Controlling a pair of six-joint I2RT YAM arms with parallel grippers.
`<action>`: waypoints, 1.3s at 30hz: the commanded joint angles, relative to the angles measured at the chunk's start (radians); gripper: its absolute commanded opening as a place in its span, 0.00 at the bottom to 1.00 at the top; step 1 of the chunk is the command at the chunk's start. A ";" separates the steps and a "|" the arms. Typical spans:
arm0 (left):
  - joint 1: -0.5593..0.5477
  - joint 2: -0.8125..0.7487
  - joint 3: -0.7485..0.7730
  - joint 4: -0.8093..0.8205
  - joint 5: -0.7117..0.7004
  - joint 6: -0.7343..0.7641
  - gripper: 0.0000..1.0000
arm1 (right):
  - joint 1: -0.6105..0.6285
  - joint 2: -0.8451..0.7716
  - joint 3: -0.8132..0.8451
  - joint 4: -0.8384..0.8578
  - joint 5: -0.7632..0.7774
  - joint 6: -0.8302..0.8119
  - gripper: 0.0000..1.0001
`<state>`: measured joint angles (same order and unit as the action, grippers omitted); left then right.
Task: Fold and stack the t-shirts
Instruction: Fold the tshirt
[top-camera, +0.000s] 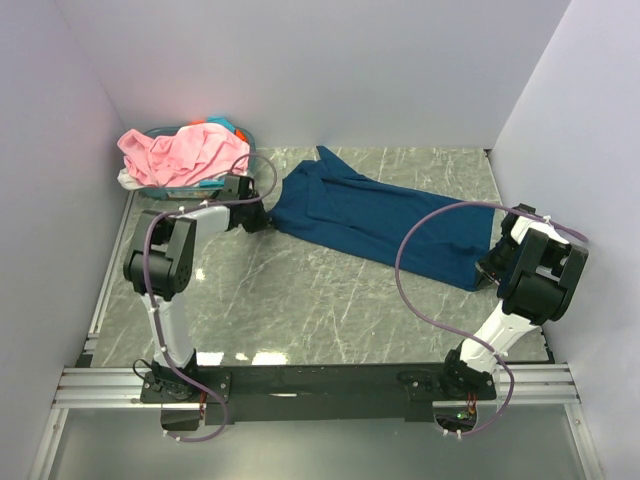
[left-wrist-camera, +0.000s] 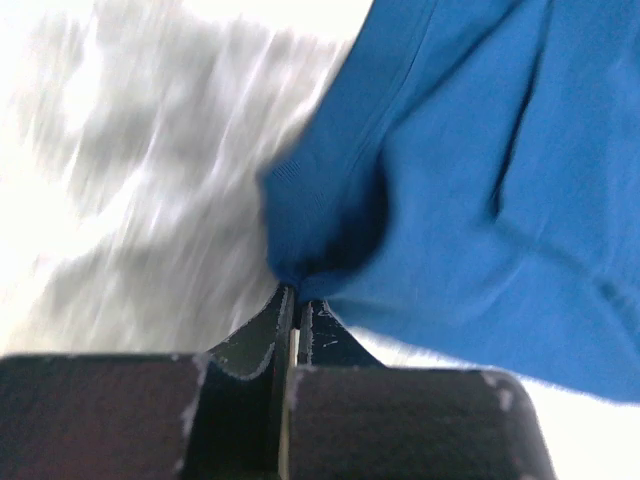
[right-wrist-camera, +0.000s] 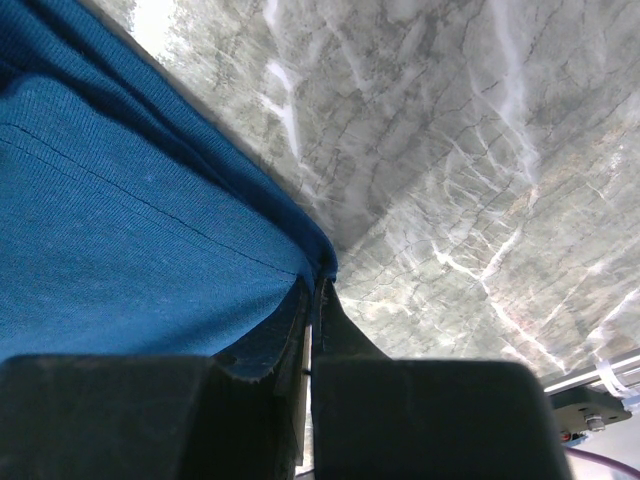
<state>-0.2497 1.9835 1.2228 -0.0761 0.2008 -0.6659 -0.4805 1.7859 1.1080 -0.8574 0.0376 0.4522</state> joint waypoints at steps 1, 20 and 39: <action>0.004 -0.113 -0.086 -0.040 -0.017 0.014 0.00 | -0.010 -0.022 -0.022 -0.015 0.034 0.009 0.00; 0.003 -0.408 -0.356 -0.197 -0.060 -0.058 0.00 | -0.010 -0.131 -0.042 -0.081 0.116 0.077 0.00; 0.003 -0.572 -0.379 -0.405 -0.070 -0.055 0.46 | -0.003 -0.223 -0.031 -0.126 0.151 0.077 0.57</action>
<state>-0.2485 1.4704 0.8238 -0.4221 0.1410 -0.7250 -0.4824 1.6470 1.0508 -0.9550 0.1497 0.5228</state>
